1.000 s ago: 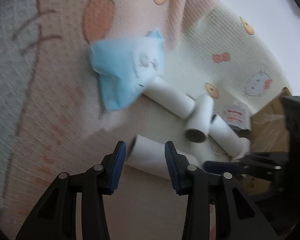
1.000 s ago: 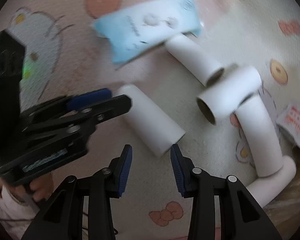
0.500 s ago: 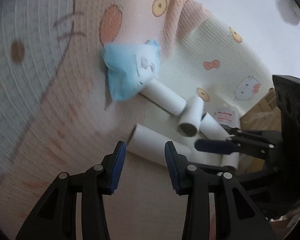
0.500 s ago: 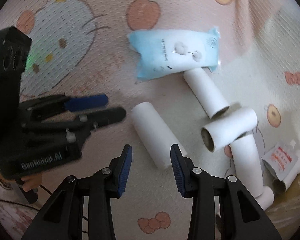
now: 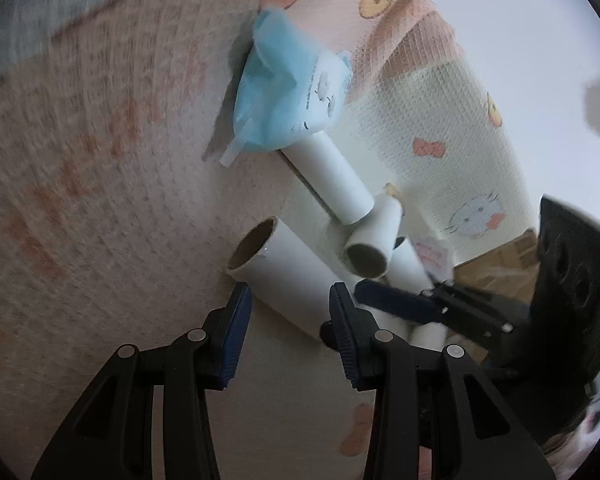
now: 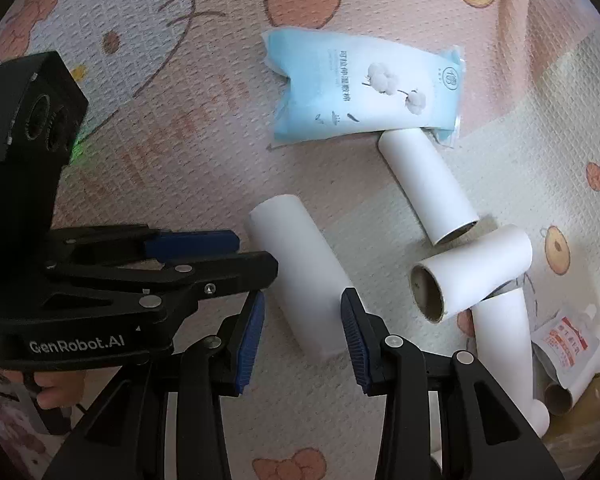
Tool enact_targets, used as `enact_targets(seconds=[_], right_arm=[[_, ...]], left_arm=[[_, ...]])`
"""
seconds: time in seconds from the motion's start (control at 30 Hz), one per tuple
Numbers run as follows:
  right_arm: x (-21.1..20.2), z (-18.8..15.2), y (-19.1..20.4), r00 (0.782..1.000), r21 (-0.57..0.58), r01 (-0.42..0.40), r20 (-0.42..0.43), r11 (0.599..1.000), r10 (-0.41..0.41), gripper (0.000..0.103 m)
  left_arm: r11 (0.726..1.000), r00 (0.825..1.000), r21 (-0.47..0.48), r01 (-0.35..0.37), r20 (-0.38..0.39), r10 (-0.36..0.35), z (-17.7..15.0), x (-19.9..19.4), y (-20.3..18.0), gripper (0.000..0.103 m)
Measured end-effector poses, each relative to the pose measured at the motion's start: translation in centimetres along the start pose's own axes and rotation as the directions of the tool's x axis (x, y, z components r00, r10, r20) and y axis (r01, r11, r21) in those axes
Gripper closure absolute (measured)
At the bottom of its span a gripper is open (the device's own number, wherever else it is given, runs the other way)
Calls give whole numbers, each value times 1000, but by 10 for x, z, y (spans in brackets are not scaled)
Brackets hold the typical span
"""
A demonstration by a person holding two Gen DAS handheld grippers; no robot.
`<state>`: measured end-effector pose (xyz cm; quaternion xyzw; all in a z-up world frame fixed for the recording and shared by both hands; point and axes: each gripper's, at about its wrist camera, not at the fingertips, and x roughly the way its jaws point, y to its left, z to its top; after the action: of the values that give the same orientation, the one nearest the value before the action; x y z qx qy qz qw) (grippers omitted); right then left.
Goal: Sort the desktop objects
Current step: 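Close the left gripper on the white paper tube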
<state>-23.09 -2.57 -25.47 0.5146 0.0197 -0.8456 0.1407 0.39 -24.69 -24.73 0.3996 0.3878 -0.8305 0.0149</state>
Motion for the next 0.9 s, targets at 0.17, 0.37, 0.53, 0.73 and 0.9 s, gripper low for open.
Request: enact_targets(seconds=[0.17,0.37,0.53,0.73,0.9], right_arm=[[5,1,-13,1000,61,-10,-18,998,11,67],[14,-1,-24,998,124,-40,-35,991,44,67],[17,-1,-31,997,166,-65,-25,984,70,67],[20,-2,-40,995,211,-94,-17,973,100,67],[23,-2,-47,993,239,-112,-11,964,119,66]], left_arm=[[1000,1000,-24,-1,-7,1,8,12,-2,60],[1000,1000,-27,3,-19,-4,16,26,-5,60],[995,998,-91,36,-50,-41,18,31,2,58],[981,993,-178,76,-76,-91,13,37,7,57],[988,996,-147,45,-72,-56,12,39,-2,57]])
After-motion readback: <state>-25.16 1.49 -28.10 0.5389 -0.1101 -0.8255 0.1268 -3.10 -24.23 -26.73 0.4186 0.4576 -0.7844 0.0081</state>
